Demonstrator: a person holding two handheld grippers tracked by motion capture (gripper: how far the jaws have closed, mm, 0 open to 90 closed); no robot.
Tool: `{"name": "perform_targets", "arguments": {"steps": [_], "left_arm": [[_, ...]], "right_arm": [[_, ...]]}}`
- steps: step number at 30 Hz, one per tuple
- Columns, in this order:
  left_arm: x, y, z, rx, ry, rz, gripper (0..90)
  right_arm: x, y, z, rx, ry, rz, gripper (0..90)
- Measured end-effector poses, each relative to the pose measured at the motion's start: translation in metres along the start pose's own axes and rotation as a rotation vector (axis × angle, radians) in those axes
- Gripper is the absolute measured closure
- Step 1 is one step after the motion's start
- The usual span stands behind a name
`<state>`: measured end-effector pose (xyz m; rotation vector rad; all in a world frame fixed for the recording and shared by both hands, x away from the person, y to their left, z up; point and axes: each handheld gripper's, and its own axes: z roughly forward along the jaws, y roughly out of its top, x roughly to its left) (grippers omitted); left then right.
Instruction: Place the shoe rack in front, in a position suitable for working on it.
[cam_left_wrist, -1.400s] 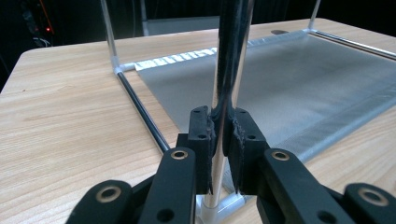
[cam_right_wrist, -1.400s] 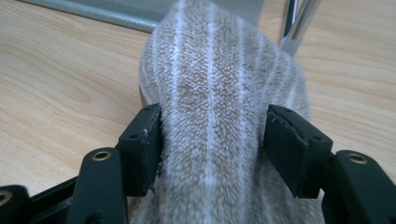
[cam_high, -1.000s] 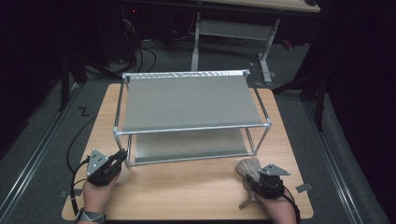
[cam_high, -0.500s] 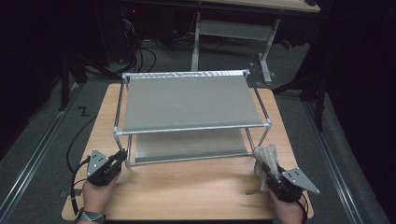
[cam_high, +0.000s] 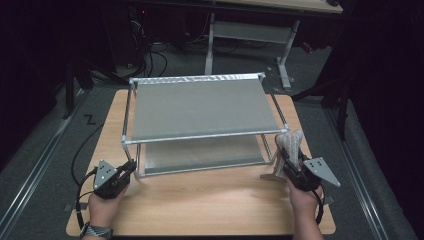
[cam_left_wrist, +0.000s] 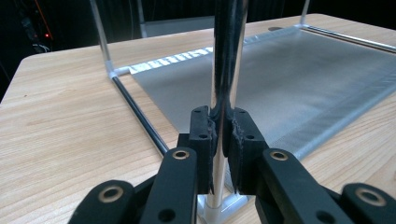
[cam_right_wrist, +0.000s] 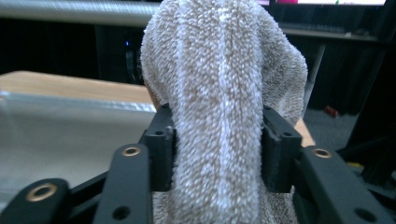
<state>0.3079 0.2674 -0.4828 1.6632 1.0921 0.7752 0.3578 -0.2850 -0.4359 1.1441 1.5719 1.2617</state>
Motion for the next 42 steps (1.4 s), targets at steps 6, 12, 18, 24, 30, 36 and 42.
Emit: {"name": "perform_targets", "arguments": {"steps": [6, 12, 18, 24, 30, 36, 42], "left_arm": [[0.000, 0.000, 0.000, 0.000, -0.007, 0.012, 81.1], [0.001, 0.000, 0.001, 0.000, -0.009, 0.013, 81.0], [0.001, 0.000, 0.001, 0.000, -0.009, 0.013, 81.0], [0.001, 0.000, 0.001, -0.001, -0.008, 0.012, 81.0], [0.001, 0.000, 0.000, -0.003, -0.011, 0.012, 81.1], [0.001, 0.000, 0.000, -0.003, -0.014, 0.015, 81.1], [0.001, 0.000, 0.000, -0.004, -0.021, 0.021, 81.1]], "right_arm": [[-0.005, -0.005, 0.014, 0.055, -0.012, -0.006, 51.1], [-0.005, -0.011, 0.019, 0.098, -0.014, -0.043, 54.8], [-0.002, -0.023, 0.017, 0.124, 0.020, -0.113, 56.1], [0.015, -0.023, 0.004, 0.045, 0.068, -0.202, 56.8], [0.015, -0.015, 0.007, 0.052, -0.076, -0.195, 54.9], [0.012, -0.002, 0.015, 0.028, -0.050, -0.191, 53.1], [0.009, 0.006, 0.035, 0.080, -0.026, -0.156, 42.0]]}}
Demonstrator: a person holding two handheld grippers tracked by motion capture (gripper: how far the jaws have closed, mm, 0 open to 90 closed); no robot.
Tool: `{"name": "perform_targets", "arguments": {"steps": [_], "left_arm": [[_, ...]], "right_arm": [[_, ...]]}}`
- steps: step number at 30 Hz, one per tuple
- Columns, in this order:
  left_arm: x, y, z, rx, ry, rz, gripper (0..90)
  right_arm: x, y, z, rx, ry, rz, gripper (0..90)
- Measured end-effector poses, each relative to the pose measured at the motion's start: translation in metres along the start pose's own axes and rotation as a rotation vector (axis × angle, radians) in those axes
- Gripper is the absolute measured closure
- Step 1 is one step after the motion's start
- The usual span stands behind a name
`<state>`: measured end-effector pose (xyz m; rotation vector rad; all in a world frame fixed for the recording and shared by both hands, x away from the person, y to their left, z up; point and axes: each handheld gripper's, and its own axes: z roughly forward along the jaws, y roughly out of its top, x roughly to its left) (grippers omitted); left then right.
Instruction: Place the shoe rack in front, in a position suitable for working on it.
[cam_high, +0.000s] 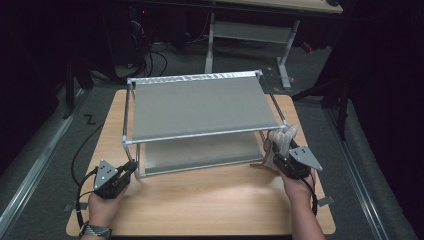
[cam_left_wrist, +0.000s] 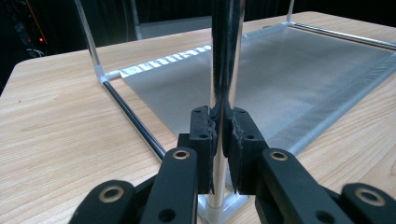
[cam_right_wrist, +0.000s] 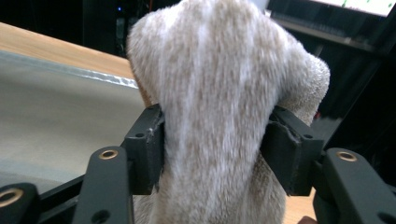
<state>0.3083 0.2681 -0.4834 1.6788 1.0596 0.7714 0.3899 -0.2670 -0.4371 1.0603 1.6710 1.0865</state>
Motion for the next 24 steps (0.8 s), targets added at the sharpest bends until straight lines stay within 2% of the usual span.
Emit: {"name": "perform_targets", "arguments": {"steps": [2, 5, 9, 12, 13, 15, 16, 17, 20, 24], "left_arm": [[0.000, 0.000, 0.000, -0.001, -0.002, 0.002, 81.2], [0.001, 0.000, 0.000, -0.002, -0.005, 0.003, 81.2], [0.001, 0.000, 0.000, -0.003, -0.007, 0.006, 81.2], [0.001, 0.000, 0.000, -0.004, -0.009, 0.008, 81.1], [0.001, 0.000, 0.000, -0.004, -0.009, 0.008, 81.1], [0.001, -0.001, 0.000, -0.004, -0.010, 0.009, 81.1], [0.001, -0.001, 0.000, -0.004, -0.010, 0.009, 81.1], [0.001, -0.001, 0.000, -0.004, -0.009, 0.010, 81.1], [0.001, -0.001, 0.000, -0.005, -0.007, 0.006, 81.1], [0.002, -0.001, -0.001, -0.004, -0.005, 0.003, 81.1]], "right_arm": [[-0.005, -0.001, 0.008, 0.027, -0.001, 0.032, 39.3], [-0.010, 0.000, 0.016, 0.021, 0.028, 0.083, 37.5], [-0.012, 0.002, 0.025, 0.019, 0.063, 0.084, 35.2], [-0.012, 0.006, 0.027, -0.003, 0.054, 0.065, 40.5], [-0.012, 0.007, 0.027, -0.005, 0.065, 0.066, 50.2], [-0.012, 0.007, 0.028, -0.006, 0.065, 0.051, 61.3], [-0.014, 0.006, 0.029, -0.002, 0.079, 0.064, 64.6], [-0.015, 0.006, 0.028, 0.000, 0.086, 0.080, 65.7], [-0.013, 0.005, 0.024, -0.002, 0.077, 0.071, 65.8], [-0.011, 0.001, 0.007, -0.004, 0.074, 0.069, 65.3]]}}
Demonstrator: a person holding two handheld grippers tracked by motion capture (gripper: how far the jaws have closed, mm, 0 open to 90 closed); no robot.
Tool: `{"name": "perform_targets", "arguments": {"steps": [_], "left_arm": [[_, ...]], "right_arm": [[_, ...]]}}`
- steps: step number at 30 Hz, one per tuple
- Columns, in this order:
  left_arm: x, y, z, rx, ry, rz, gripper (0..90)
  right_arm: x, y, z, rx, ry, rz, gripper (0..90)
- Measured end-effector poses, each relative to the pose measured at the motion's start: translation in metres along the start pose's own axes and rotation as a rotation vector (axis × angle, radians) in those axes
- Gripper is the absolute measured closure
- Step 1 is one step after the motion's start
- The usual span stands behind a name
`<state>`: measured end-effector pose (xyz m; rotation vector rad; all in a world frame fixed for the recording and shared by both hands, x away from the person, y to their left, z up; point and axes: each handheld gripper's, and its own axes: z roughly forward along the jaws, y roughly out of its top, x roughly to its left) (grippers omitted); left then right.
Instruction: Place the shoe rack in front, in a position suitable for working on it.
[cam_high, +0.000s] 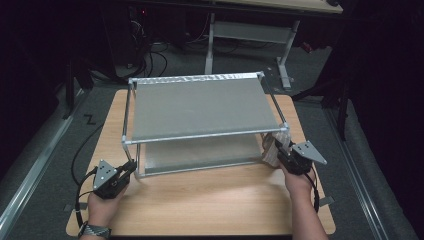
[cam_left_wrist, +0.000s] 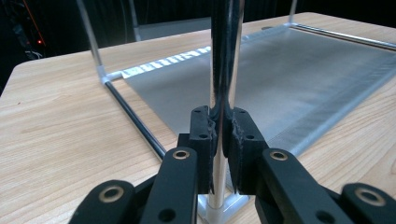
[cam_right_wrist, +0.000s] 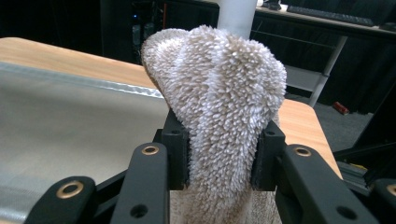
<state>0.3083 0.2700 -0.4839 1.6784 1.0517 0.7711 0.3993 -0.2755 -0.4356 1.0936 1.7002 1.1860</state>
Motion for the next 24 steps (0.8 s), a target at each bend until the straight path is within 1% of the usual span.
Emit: {"name": "perform_targets", "arguments": {"steps": [5, 7, 11, 15, 16, 17, 18, 19, 20, 22, 24], "left_arm": [[-0.001, 0.000, 0.000, -0.001, 0.001, -0.006, 81.0], [-0.001, 0.000, 0.000, -0.002, 0.003, -0.009, 81.0], [-0.002, 0.000, 0.001, -0.005, 0.009, -0.022, 80.6], [-0.003, 0.000, 0.001, -0.008, 0.019, -0.032, 80.3], [-0.003, -0.001, 0.001, -0.009, 0.019, -0.039, 80.1], [-0.003, -0.001, 0.001, -0.009, 0.020, -0.035, 80.1], [-0.003, -0.001, 0.001, -0.010, 0.023, -0.033, 80.1], [-0.004, -0.001, 0.001, -0.010, 0.025, -0.032, 80.1], [-0.004, -0.001, 0.001, -0.008, 0.025, -0.032, 80.2], [-0.005, -0.001, 0.002, -0.009, 0.025, -0.027, 80.3], [-0.005, -0.001, 0.002, -0.012, 0.025, -0.026, 80.4]], "right_arm": [[0.006, -0.010, -0.030, -0.019, -0.013, -0.020, 64.3], [0.010, -0.015, -0.044, -0.027, -0.025, -0.016, 63.8], [0.017, -0.021, -0.061, -0.042, -0.046, -0.006, 62.5], [0.020, -0.023, -0.069, -0.042, -0.054, 0.003, 61.4], [0.021, -0.023, -0.070, -0.044, -0.050, 0.004, 60.8], [0.021, -0.024, -0.071, -0.045, -0.048, 0.002, 60.0], [0.020, -0.024, -0.071, -0.048, -0.042, 0.002, 58.7], [0.020, -0.024, -0.072, -0.045, -0.050, 0.007, 57.1], [0.019, -0.024, -0.071, -0.049, -0.040, 0.009, 55.3], [0.018, -0.023, -0.070, -0.049, -0.037, 0.006, 51.5], [0.016, -0.021, -0.070, -0.061, -0.036, 0.015, 48.9]]}}
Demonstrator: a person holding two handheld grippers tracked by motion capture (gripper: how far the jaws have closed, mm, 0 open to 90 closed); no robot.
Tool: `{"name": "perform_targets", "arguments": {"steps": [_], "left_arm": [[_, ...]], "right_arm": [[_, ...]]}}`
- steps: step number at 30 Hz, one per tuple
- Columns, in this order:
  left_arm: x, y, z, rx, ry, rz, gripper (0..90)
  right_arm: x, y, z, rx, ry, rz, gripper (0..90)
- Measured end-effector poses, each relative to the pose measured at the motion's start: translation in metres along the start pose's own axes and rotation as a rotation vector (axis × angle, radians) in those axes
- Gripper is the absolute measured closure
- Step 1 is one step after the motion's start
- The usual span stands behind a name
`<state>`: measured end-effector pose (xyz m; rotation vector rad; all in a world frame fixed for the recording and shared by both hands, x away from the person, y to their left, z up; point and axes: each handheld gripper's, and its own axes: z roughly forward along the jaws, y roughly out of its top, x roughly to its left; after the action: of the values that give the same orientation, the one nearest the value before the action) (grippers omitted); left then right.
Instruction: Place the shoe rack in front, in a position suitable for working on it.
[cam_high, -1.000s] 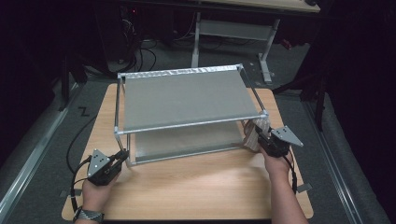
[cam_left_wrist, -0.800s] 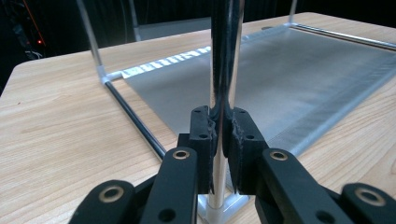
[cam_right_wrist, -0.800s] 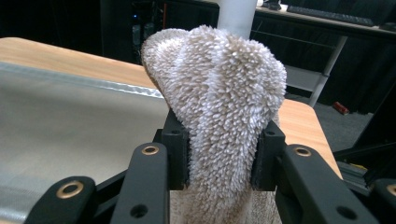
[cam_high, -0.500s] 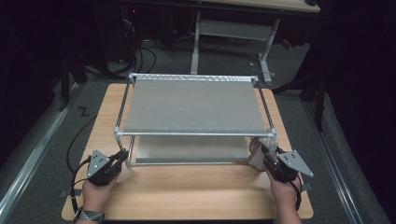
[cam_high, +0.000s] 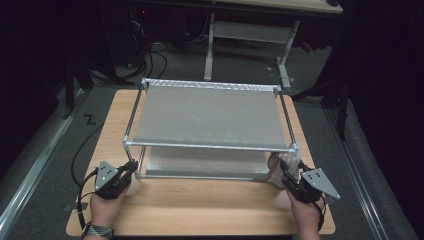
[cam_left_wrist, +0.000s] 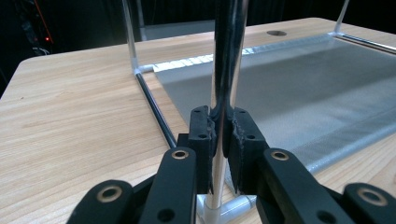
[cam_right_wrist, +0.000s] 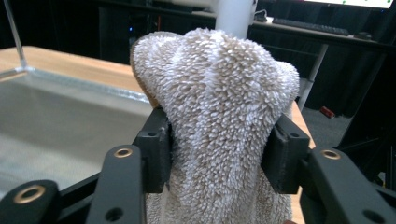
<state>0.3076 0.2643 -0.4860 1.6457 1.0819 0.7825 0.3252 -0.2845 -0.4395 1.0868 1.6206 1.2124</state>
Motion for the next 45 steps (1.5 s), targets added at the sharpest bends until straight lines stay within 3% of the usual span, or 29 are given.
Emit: {"name": "perform_targets", "arguments": {"steps": [4, 11, 22, 30, 36, 41, 45], "left_arm": [[0.001, -0.001, 0.000, -0.004, -0.005, 0.004, 80.6], [0.001, -0.001, 0.001, -0.007, -0.013, -0.002, 80.5], [0.001, -0.001, 0.000, -0.007, -0.019, -0.012, 80.1], [0.001, -0.001, 0.002, 0.027, -0.016, 0.000, 79.5], [0.001, -0.001, 0.003, 0.023, -0.013, -0.005, 79.7], [0.001, -0.001, 0.004, 0.020, -0.012, -0.012, 79.7], [0.000, -0.001, 0.003, 0.022, -0.017, -0.019, 77.7]], "right_arm": [[-0.002, 0.006, -0.001, -0.043, 0.011, -0.004, 45.3], [-0.005, 0.004, 0.005, -0.035, 0.016, -0.009, 62.0], [-0.004, 0.000, 0.007, -0.031, 0.010, 0.011, 64.0], [-0.004, -0.024, 0.016, 0.080, 0.028, 0.020, 63.6], [-0.005, -0.036, 0.021, 0.140, 0.041, 0.036, 63.7], [-0.009, -0.053, 0.033, 0.290, 0.070, 0.051, 64.0], [-0.010, -0.053, 0.035, 0.311, 0.079, 0.075, 64.1]]}}
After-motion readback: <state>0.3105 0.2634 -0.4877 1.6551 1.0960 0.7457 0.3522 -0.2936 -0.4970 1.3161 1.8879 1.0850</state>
